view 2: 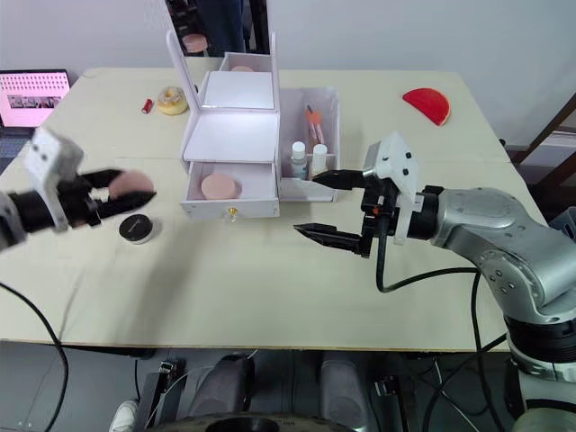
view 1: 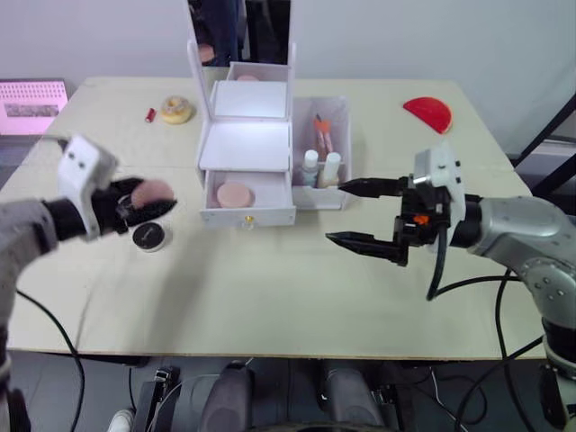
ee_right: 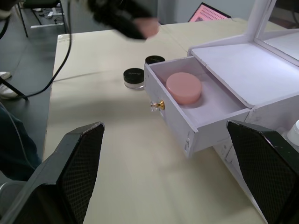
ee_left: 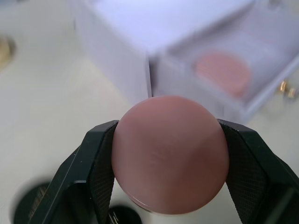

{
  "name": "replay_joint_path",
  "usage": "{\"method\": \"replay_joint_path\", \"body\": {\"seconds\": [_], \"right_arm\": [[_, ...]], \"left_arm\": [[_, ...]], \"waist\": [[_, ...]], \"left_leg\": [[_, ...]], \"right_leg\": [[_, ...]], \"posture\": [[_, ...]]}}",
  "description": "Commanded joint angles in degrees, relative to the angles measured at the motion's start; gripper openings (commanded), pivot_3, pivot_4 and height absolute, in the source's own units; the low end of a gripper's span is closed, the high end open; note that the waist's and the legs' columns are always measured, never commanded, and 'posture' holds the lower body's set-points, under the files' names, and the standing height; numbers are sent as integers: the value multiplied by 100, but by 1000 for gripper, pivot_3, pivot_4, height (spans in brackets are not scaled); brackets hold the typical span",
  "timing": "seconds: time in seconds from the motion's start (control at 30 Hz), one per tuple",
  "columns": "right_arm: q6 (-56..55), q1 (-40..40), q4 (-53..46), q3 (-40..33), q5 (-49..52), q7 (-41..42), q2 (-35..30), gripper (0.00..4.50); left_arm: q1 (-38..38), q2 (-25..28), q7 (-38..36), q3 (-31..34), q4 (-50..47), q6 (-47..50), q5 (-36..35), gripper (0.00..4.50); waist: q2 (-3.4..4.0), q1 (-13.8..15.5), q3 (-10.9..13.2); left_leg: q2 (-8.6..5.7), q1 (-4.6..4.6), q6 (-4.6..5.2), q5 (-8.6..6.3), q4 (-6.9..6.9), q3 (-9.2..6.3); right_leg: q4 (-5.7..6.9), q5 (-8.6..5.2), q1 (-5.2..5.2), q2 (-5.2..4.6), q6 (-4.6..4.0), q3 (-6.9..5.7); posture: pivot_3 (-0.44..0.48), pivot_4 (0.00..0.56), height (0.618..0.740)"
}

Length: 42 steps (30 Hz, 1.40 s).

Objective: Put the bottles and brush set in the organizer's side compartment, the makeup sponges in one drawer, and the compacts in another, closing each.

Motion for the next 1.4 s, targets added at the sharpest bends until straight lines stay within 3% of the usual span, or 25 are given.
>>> {"method": "replay_joint_path", "body": {"seconds": [0.03, 0.23, 0.43, 0.7, 1.2, 1.27, 1.33, 1.4], "right_arm": [[-25, -74, -170, -135, 108, -43, 16, 4500], [-17, -72, -210, -175, 118, -124, 17, 4500], [-31, -23, -293, -193, 82, -315, 89, 4500], [55, 57, -496, -308, 183, -647, 63, 4500], [152, 127, -587, -412, 341, -823, 37, 4500], [157, 120, -585, -406, 360, -835, 38, 4500], [158, 119, -583, -403, 377, -844, 43, 4500], [155, 130, -585, -406, 392, -851, 39, 4500]], "left_arm": [[-817, -55, -718, -791, 641, -410, 178, 2666], [-2612, -774, -2027, -2219, 1963, -1063, 715, 2666], [-3385, -1624, -2823, -3056, 3054, -1934, 1410, 2666], [-3466, -2060, -3188, -3182, 3533, -2360, 1784, 2666], [-3417, -2300, -3188, -3098, 3794, -2763, 2205, 2666], [-3414, -2307, -3156, -3085, 3798, -2800, 2226, 3716], [-3418, -2310, -3138, -3068, 3800, -2809, 2230, 4448], [-3428, -2318, -3127, -3038, 3778, -2789, 2214, 4448]], "waist": [[0, -8, 0], [-1, -5, 1], [0, -19, 1], [0, -17, 1], [0, -7, 1], [0, -7, 1], [0, -7, 1], [0, -5, 1]], "left_leg": [[0, 2, 0, 0, -3, 0], [0, -10, 0, 0, -5, -2], [0, -8, 0, 0, -5, -1], [0, -10, 1, 0, -5, -2], [0, -10, 1, 0, -4, -3], [0, -10, 1, 0, -4, -3], [0, -10, 1, 0, -3, -3], [0, -9, 1, 0, -3, -3]], "right_leg": [[-3, 0, 1, 0, 0, 0], [0, -1, -9, 3, 4, 0], [1, -5, -9, 3, 12, 0], [4, -6, -11, 3, 18, 1], [5, -5, -10, 3, 23, 2], [5, -5, -10, 3, 24, 2], [5, -4, -10, 3, 24, 2], [7, -4, -10, 3, 24, 2]], "posture": [[0, 150, 740], [0, 150, 740], [0, 150, 740], [0, 150, 740], [0, 150, 740], [0, 150, 740], [0, 150, 740], [0, 150, 740]]}}
